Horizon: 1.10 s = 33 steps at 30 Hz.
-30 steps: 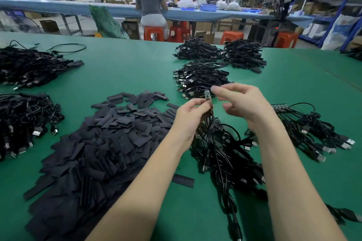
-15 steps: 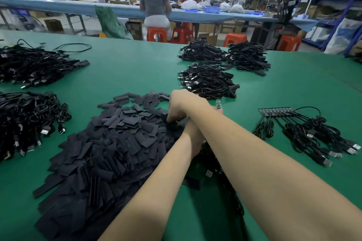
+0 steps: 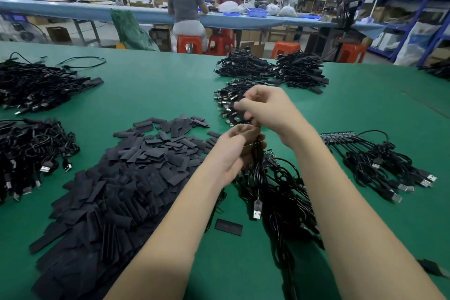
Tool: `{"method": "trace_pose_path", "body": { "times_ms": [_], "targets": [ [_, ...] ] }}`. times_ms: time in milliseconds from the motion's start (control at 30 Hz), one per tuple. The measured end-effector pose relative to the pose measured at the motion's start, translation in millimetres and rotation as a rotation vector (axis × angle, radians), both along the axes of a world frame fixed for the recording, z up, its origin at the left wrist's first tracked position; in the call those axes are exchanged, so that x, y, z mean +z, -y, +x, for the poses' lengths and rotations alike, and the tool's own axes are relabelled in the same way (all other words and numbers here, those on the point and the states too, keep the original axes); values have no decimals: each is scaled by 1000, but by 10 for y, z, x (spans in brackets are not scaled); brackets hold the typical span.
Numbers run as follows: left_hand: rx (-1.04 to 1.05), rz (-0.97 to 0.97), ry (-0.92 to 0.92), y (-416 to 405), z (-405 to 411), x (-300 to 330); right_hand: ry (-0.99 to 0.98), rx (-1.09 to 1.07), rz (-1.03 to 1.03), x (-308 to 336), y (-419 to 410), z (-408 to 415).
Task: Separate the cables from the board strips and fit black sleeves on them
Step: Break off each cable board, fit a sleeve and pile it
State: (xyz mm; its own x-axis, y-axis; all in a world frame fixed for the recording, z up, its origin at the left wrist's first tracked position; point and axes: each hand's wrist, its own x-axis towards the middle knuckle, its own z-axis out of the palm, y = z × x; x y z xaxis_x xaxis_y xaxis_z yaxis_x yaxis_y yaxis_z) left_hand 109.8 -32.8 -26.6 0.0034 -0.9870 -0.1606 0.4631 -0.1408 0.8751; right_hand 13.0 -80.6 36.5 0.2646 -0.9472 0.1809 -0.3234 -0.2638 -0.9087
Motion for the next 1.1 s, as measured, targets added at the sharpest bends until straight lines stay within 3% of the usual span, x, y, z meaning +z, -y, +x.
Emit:
{"method": "trace_pose_path", "body": {
  "times_ms": [133, 233, 767, 1100],
  "targets": [
    [-79, -43, 80, -39, 93, 63, 571, 59, 164, -186, -171, -465],
    [-140, -34, 149, -44, 162, 101, 753, 29, 231, -312, -259, -630],
    [-282, -56, 97, -86, 179, 149, 776, -13, 126, -342, -310, -594],
    [-434, -176, 169, -137, 292, 192, 649, 286, 238, -284, -350, -830]
  ]
}}
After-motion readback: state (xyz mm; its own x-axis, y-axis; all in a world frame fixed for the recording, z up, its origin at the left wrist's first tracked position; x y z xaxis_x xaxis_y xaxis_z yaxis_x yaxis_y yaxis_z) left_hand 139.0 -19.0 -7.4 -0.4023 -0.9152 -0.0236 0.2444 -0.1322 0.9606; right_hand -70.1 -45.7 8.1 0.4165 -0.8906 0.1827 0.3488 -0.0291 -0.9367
